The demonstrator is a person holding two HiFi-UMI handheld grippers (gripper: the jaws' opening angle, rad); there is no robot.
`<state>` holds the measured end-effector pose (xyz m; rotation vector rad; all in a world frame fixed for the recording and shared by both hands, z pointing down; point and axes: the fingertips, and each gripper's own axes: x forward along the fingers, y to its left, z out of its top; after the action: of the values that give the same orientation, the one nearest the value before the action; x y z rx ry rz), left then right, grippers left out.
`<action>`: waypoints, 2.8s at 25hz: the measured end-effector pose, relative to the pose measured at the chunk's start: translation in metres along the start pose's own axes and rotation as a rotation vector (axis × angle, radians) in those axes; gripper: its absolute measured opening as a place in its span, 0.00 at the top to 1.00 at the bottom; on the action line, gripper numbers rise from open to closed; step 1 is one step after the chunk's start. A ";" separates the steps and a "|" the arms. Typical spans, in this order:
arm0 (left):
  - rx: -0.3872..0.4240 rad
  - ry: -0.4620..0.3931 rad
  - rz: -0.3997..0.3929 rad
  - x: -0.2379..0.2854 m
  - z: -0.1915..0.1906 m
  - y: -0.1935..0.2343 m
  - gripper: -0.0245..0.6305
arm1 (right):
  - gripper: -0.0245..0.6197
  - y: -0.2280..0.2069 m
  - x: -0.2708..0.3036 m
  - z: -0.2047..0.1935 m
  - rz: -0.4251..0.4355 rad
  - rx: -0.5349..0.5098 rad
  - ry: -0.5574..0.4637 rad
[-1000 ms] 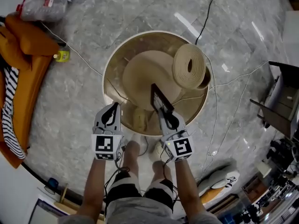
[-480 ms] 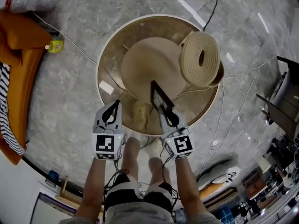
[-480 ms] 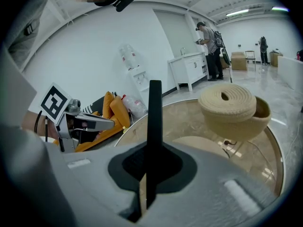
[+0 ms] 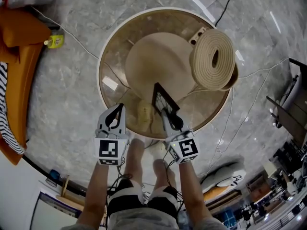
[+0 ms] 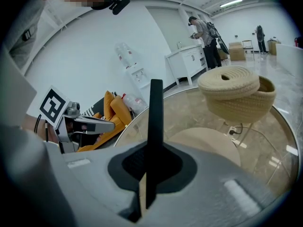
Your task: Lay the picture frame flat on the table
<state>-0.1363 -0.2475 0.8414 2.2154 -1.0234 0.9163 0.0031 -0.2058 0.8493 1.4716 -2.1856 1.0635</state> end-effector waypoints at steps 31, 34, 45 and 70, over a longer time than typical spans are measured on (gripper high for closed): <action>0.009 0.038 -0.019 0.023 0.001 -0.012 0.94 | 0.77 -0.067 0.032 -0.006 -0.112 0.140 0.034; 0.008 0.037 -0.015 0.021 0.003 -0.012 0.94 | 0.76 -0.069 0.033 -0.007 -0.117 0.134 0.048; -0.001 0.036 -0.015 0.020 0.005 -0.009 0.94 | 0.64 -0.080 0.036 -0.014 -0.185 0.143 0.099; 0.020 0.010 -0.016 0.004 0.016 -0.017 0.94 | 0.38 -0.087 0.024 -0.021 -0.275 0.116 0.163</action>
<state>-0.1152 -0.2509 0.8313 2.2300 -0.9946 0.9337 0.0674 -0.2245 0.9140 1.6166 -1.7768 1.1822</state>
